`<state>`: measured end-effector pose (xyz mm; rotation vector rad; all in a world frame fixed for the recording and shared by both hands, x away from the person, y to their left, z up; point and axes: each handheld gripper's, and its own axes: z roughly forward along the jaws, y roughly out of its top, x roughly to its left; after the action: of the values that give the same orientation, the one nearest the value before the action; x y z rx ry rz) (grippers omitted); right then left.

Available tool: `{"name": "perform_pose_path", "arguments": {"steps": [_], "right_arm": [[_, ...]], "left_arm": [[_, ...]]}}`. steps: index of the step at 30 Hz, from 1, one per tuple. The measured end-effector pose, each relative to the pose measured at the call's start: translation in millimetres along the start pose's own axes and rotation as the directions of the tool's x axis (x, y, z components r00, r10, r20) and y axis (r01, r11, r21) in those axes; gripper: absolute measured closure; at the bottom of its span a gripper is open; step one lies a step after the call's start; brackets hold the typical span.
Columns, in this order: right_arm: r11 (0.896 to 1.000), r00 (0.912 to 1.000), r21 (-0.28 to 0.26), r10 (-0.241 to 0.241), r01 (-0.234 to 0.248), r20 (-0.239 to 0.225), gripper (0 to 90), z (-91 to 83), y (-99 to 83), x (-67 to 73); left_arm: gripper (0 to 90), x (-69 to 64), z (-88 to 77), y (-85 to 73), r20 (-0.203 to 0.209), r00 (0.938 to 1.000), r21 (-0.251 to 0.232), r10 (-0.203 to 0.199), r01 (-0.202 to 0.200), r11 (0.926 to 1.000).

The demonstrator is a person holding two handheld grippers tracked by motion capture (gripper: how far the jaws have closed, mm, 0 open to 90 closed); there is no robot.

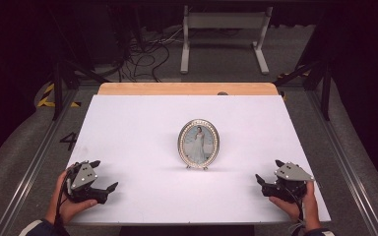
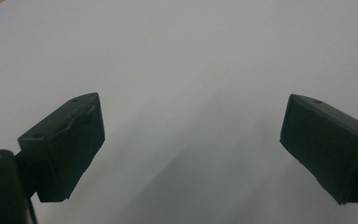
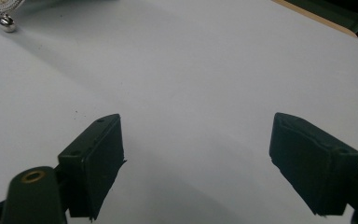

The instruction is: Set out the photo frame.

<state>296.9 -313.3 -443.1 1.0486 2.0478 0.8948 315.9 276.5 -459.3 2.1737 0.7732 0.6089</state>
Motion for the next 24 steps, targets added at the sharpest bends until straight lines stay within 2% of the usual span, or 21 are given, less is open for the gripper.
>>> {"name": "perform_pose_path", "arguments": {"steps": [4, 7, 9, 14, 18, 24], "right_arm": [[1.000, 1.0000, 0.007, 0.005, -0.005, 0.007, 17.7, -2.7, -7.6, -1.2], [0.999, 0.9994, -0.003, 0.034, -0.034, 0.005, 17.5, -5.7, -12.5, -2.8], [0.999, 0.9993, -0.001, 0.036, -0.036, 0.004, 17.6, -6.2, -15.8, -2.3], [0.999, 0.9994, -0.004, 0.036, -0.036, -0.002, 17.5, -7.3, -19.4, -2.2], [0.999, 0.9992, -0.009, 0.041, -0.041, 0.002, 17.4, -8.7, -20.0, -2.6], [0.999, 0.9991, -0.012, 0.042, -0.042, 0.005, 17.3, -7.7, -19.7, -2.5]], "left_arm": [[6.9, 0.8, -3.1, -7.5, -0.001, 0.9997, 0.003, -0.023, 0.023, 0.9997], [6.9, -0.3, -5.5, -11.6, 0.004, 0.9992, -0.006, -0.040, 0.040, 0.9992], [7.1, -1.5, -7.5, -12.7, -0.004, 0.9993, -0.006, -0.037, 0.037, 0.9993], [7.1, 0.6, -12.0, -11.6, -0.007, 0.9976, -0.044, -0.069, 0.068, 0.9967], [7.2, -1.7, -10.8, -10.6, -0.002, 0.9984, -0.033, -0.056, 0.056, 0.9979], [7.4, -2.9, -11.8, -10.6, 0.005, 0.9989, -0.045, -0.047, 0.047, 0.9979]]}}
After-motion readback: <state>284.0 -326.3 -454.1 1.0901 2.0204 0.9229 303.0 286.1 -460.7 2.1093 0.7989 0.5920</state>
